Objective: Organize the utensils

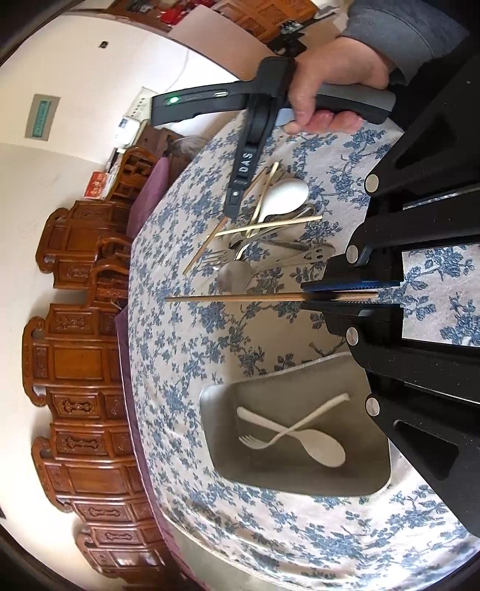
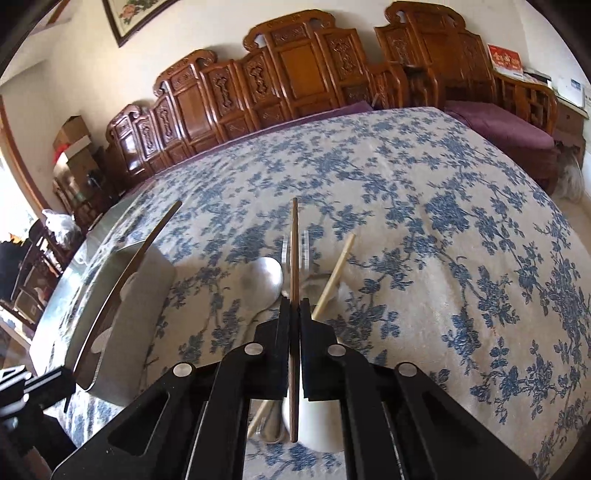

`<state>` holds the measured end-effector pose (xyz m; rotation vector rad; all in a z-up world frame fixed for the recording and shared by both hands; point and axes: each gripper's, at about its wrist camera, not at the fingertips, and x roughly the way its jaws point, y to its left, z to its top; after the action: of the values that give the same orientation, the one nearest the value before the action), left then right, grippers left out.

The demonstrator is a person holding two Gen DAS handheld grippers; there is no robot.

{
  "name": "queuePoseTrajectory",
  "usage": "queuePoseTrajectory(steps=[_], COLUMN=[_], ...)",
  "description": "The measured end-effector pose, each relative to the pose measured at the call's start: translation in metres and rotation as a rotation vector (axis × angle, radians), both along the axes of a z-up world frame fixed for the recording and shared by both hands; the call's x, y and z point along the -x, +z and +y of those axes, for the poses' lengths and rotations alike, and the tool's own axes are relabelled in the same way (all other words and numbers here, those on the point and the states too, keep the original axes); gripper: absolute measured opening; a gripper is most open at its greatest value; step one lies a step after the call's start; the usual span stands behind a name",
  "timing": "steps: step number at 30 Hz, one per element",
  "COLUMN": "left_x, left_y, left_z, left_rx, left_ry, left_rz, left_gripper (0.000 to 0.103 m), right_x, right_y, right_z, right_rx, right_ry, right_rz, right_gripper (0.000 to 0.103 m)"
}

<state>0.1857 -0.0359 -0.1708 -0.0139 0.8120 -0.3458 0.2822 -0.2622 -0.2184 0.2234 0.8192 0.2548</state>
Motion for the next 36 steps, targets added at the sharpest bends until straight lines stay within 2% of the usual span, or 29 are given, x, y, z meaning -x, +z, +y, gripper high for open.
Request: queuePoseTrajectory(steps=[6,12,18,25,36], left_x=[0.006,0.005,0.004,-0.004,-0.016], left_y=[0.013,0.014,0.005,-0.013,-0.019], left_z=[0.02,0.039,0.055,0.074,0.091], left_rx=[0.001,-0.011,-0.029,-0.05,-0.052], left_ry=[0.044,0.071,0.099,0.142,0.201], left_rz=[-0.029,-0.024,0.006,0.08,0.102], left_gripper=[0.004,0.004,0.004,0.004,0.004], right_x=[0.012,0.02,0.025,0.027,0.028], right_y=[0.006,0.008,0.008,0.008,0.007], right_z=[0.018,0.028,0.042,0.052,0.052], right_rx=[0.011,0.015,0.028,0.047,0.047], right_ry=[0.055,0.089,0.125,0.156,0.158], right_rz=[-0.019,-0.025,-0.031,-0.035,-0.036], right_gripper=[0.006,0.006,0.006,0.006,0.006])
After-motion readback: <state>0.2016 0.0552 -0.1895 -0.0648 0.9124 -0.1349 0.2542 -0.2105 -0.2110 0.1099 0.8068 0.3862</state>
